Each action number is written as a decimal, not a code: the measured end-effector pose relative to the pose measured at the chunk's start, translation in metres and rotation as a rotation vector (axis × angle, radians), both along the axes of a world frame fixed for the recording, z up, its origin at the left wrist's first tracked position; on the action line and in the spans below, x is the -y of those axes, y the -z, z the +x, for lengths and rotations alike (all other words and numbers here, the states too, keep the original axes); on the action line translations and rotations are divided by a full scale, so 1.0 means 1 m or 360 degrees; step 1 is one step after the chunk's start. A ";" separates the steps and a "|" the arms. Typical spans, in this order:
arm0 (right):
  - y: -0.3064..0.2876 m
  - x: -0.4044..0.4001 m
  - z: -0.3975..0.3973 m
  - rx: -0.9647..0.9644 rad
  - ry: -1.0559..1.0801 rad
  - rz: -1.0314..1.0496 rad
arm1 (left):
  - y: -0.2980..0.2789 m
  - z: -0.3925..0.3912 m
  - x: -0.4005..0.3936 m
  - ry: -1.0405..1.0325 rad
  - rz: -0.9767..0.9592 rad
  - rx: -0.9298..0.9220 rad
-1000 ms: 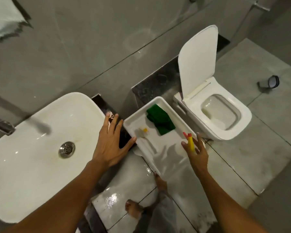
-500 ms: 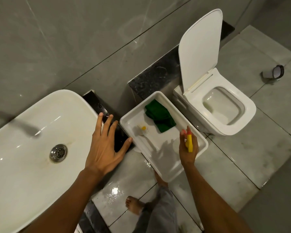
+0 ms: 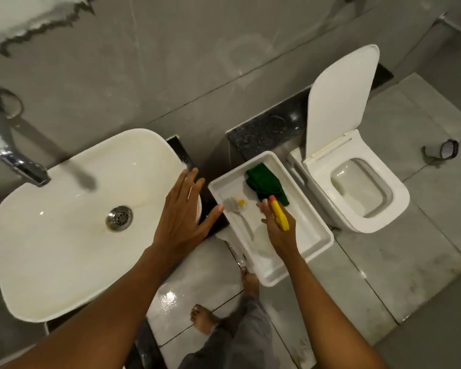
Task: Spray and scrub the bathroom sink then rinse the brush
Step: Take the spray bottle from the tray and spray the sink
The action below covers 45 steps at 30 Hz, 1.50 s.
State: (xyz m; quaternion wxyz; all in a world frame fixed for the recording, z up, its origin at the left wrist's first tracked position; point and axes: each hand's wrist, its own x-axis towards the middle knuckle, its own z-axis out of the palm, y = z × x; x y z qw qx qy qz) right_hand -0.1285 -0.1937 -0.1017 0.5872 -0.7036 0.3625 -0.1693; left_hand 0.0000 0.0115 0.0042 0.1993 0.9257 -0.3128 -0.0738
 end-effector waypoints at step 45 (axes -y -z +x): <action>-0.165 -0.255 0.020 -0.0411 -0.0593 0.0613 | 0.036 0.018 -0.300 -0.1391 -0.0529 0.0236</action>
